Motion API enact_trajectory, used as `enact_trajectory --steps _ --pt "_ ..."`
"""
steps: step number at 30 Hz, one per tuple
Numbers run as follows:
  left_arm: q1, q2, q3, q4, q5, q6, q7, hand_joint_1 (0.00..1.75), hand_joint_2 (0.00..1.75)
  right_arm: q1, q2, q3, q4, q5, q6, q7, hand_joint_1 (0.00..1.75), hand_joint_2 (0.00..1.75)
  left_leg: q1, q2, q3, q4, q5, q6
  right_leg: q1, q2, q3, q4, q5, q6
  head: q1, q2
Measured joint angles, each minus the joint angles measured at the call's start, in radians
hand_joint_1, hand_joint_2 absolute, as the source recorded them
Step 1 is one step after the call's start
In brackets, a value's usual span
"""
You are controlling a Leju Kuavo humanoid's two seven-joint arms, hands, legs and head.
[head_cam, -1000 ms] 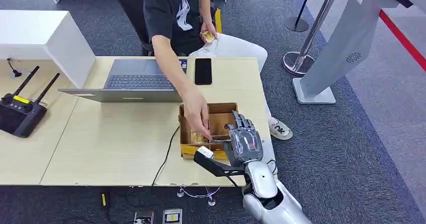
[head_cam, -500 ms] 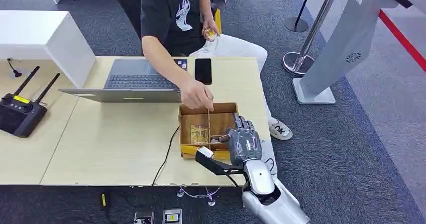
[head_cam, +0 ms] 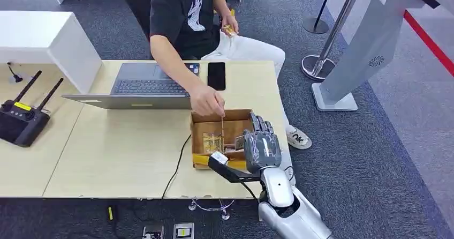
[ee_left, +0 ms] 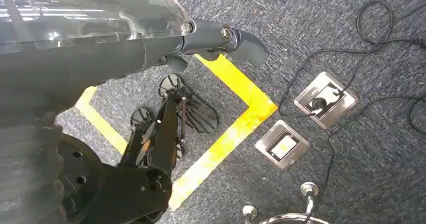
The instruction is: Pass the card to the sensor for recognition and then transmit it.
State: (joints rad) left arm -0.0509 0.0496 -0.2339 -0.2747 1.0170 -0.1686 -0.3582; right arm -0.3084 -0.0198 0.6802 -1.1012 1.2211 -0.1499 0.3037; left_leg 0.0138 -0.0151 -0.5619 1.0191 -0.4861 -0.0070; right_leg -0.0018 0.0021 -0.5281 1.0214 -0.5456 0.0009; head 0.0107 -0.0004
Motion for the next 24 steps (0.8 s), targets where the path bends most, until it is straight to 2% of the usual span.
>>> enact_trajectory --steps 5,14,17,24 --pt "0.0 -0.001 0.001 0.0 -0.009 -0.006 -0.006 0.0 1.75 0.015 -0.018 -0.015 -0.178 0.025 0.007 0.008 1.75 1.75 0.0 0.0 0.0 0.0 0.0 0.0 0.0 0.0 0.0 0.0 0.0 0.0 0.0 0.0" --pt "0.001 -0.002 0.001 0.0 -0.023 -0.011 -0.016 0.0 1.75 0.038 -0.039 -0.026 -0.407 0.032 0.016 -0.006 1.75 1.75 0.0 0.0 0.0 0.0 0.0 0.0 0.0 0.0 0.0 0.0 0.0 0.0 0.0 0.0" --pt "-0.001 -0.003 0.0 0.001 -0.036 -0.01 -0.016 0.0 1.75 0.028 -0.039 -0.026 -0.443 -0.036 0.016 -0.035 1.75 1.75 0.0 0.0 0.0 0.0 0.0 0.0 0.0 0.0 0.0 0.0 0.0 0.0 0.0 0.0" --pt "-0.019 -0.005 0.0 0.0 -0.054 -0.003 0.006 0.0 1.75 -0.044 -0.027 -0.026 -0.424 -0.163 0.017 -0.063 1.75 1.75 0.0 0.0 0.0 0.0 0.0 0.0 0.0 0.0 0.0 0.0 0.0 0.0 0.0 0.0"
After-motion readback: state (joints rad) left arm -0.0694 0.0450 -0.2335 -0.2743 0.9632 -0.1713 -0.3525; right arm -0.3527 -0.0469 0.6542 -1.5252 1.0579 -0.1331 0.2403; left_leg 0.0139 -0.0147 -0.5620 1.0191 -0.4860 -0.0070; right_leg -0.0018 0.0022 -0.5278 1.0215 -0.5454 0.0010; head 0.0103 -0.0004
